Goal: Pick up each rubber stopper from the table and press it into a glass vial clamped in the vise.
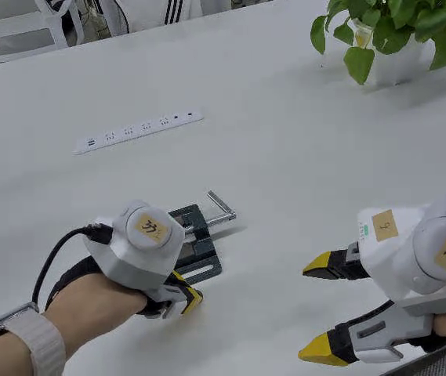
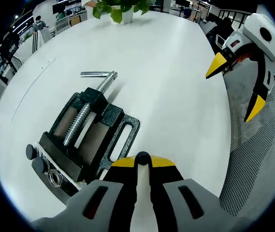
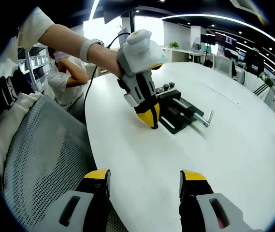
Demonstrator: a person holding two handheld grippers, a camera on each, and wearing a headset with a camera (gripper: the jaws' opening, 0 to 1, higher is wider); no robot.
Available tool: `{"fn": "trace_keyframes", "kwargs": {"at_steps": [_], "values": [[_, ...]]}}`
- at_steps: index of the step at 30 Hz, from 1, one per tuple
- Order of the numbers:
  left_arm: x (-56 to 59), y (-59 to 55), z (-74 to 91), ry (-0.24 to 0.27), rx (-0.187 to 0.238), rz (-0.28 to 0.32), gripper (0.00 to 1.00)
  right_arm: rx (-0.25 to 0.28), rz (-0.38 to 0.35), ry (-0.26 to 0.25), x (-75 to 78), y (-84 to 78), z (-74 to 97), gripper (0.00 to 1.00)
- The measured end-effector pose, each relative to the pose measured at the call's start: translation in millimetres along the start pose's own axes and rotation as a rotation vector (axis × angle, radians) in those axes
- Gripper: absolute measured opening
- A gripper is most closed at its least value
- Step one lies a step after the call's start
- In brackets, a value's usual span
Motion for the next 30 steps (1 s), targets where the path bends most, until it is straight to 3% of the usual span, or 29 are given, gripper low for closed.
{"fn": "trace_keyframes", "kwargs": {"at_steps": [7,10,13,16,23,30], "values": [[1.8,3.1,8.0,0.000,0.062,0.021,0.05,0.020,-0.001,-0.009,0.4,4.8,-3.5,0.54],[3.1,8.3,16.1,-0.006,0.136,0.057,0.05,0.041,-0.001,-0.019,1.9,8.8,-4.4,0.53],[4.1,11.8,27.1,-0.026,0.209,0.150,0.05,0.071,0.006,-0.023,2.9,17.1,-3.8,0.53],[5.1,12.2,39.1,-0.040,0.272,0.202,0.05,0.095,0.020,-0.029,2.8,25.5,-3.3,0.52],[3.8,13.7,71.9,-0.148,0.460,0.354,0.05,0.179,0.055,-0.043,2.1,52.2,-2.8,0.49],[9.4,12.6,94.6,-0.267,0.583,0.443,0.05,0.251,0.114,-0.054,-3.3,78.4,-4.3,0.45]]}}
Point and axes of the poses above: the centre of the closed fingertips' face, and the gripper's own axes: z roughly backward along the fingers, x roughly to its right, y roughly out of its top, the point moved 7 cm from there along z, roughly backward along the fingers, and after that the axes turned 5 degrees about -y, right-handed, at the moved point
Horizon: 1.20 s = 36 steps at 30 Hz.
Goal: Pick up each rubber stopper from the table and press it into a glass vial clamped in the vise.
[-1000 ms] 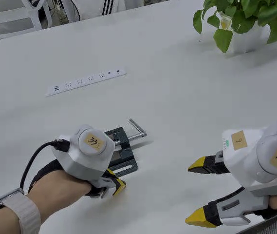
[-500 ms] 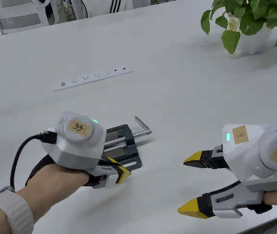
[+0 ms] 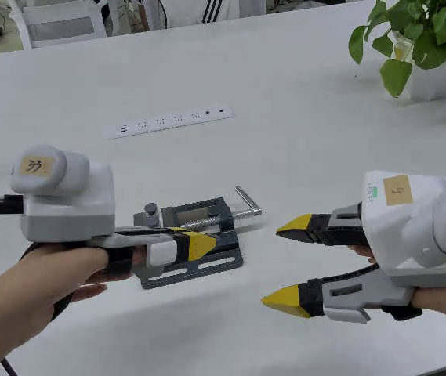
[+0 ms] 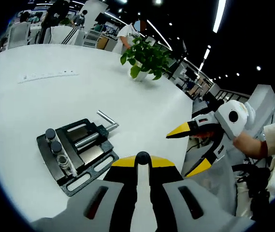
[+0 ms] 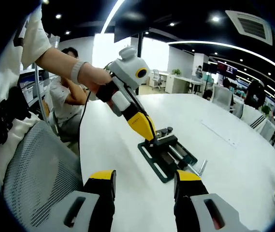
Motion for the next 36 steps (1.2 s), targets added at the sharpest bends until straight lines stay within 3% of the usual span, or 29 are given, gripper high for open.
{"fn": "trace_keyframes", "kwargs": {"at_steps": [5,10,20,25,31,36], "values": [[12.6,0.4,7.7,-0.073,0.062,0.069,0.04,0.066,0.050,-0.027,-1.6,17.9,-5.8,0.38],[20.4,2.4,12.9,-0.138,0.151,0.180,0.04,0.143,0.080,-0.059,-1.2,34.3,-9.2,0.27],[30.1,2.7,17.3,-0.244,0.202,0.283,0.04,0.195,0.109,-0.047,-6.7,45.1,-14.7,0.19],[33.2,2.1,18.2,-0.282,0.216,0.319,0.04,0.250,0.107,-0.070,-5.3,54.4,-10.9,0.12],[34.6,3.0,18.5,-0.316,0.250,0.378,0.04,0.246,0.113,-0.059,-4.0,54.4,-10.5,0.11],[37.0,2.6,18.9,-0.344,0.253,0.404,0.04,0.258,0.118,-0.058,-4.1,56.4,-9.3,0.10]]}}
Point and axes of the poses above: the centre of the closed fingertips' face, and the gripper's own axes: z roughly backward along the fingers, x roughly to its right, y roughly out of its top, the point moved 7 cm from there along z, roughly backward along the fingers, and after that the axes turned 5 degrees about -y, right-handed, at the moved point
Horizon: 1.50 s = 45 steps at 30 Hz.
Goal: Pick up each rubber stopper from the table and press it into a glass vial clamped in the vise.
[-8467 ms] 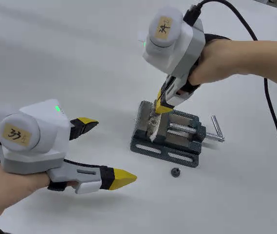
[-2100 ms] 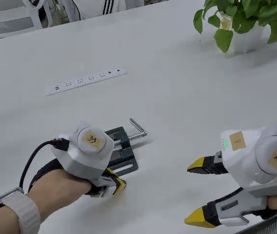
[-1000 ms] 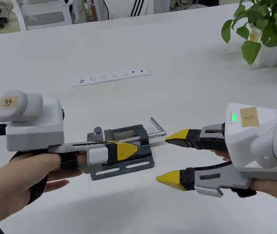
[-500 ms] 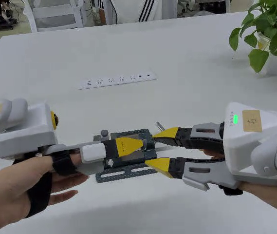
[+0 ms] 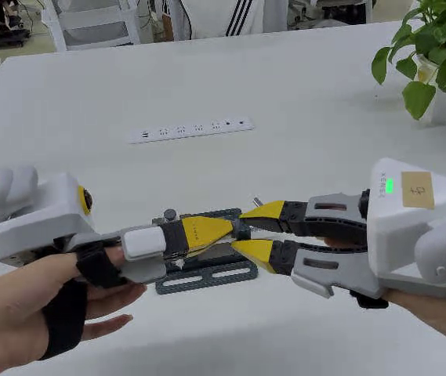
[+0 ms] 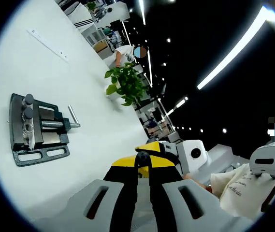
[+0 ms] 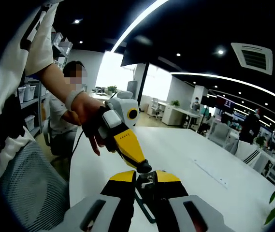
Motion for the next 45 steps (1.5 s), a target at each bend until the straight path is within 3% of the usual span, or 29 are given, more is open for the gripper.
{"fn": "trace_keyframes", "kwargs": {"at_steps": [13,22,26,45], "values": [[3.9,-4.4,2.3,-0.109,-0.007,0.152,0.04,0.032,0.027,0.022,-3.1,10.1,8.9,0.09],[8.1,-5.3,3.5,-0.208,0.027,0.282,0.04,0.070,0.033,0.031,-5.1,22.5,13.7,0.08],[8.9,-6.7,2.9,-0.206,0.026,0.276,0.04,0.094,0.033,0.046,-7.0,29.2,12.9,0.08],[14.9,-7.6,4.9,-0.272,0.043,0.331,0.04,0.101,0.024,0.058,-7.4,34.7,13.1,0.08]]}}
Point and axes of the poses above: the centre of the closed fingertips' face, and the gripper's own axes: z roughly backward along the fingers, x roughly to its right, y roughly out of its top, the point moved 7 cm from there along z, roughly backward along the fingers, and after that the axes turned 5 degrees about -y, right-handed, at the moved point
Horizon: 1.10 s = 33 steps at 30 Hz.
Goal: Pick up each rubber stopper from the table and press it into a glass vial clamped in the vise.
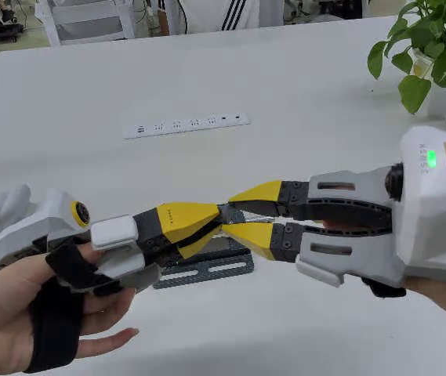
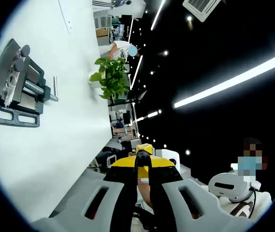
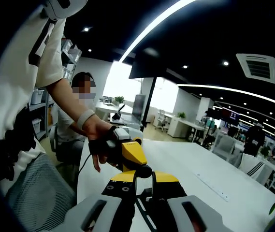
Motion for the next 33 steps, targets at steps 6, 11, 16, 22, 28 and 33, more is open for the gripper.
{"fn": "trace_keyframes", "kwargs": {"at_steps": [6,11,16,22,28,33], "values": [[0.7,-1.5,0.5,-0.014,-0.012,0.013,0.04,0.003,-0.013,0.024,-0.1,1.6,1.2,0.08],[1.1,-4.2,2.1,-0.026,-0.029,0.021,0.04,0.008,-0.046,0.068,-1.3,3.1,2.8,0.07],[1.4,-6.2,2.8,-0.038,-0.028,0.036,0.04,0.011,-0.071,0.076,-2.4,4.0,2.7,0.07],[2.9,-5.8,2.0,-0.050,-0.020,0.040,0.04,0.014,-0.126,0.067,-1.3,6.1,3.4,0.06],[4.7,-4.9,1.1,-0.072,-0.005,0.049,0.04,0.026,-0.164,0.057,-0.1,8.4,3.7,0.06],[4.3,-4.6,1.7,-0.071,0.004,0.037,0.04,0.022,-0.189,0.056,-0.3,7.9,3.0,0.05]]}}
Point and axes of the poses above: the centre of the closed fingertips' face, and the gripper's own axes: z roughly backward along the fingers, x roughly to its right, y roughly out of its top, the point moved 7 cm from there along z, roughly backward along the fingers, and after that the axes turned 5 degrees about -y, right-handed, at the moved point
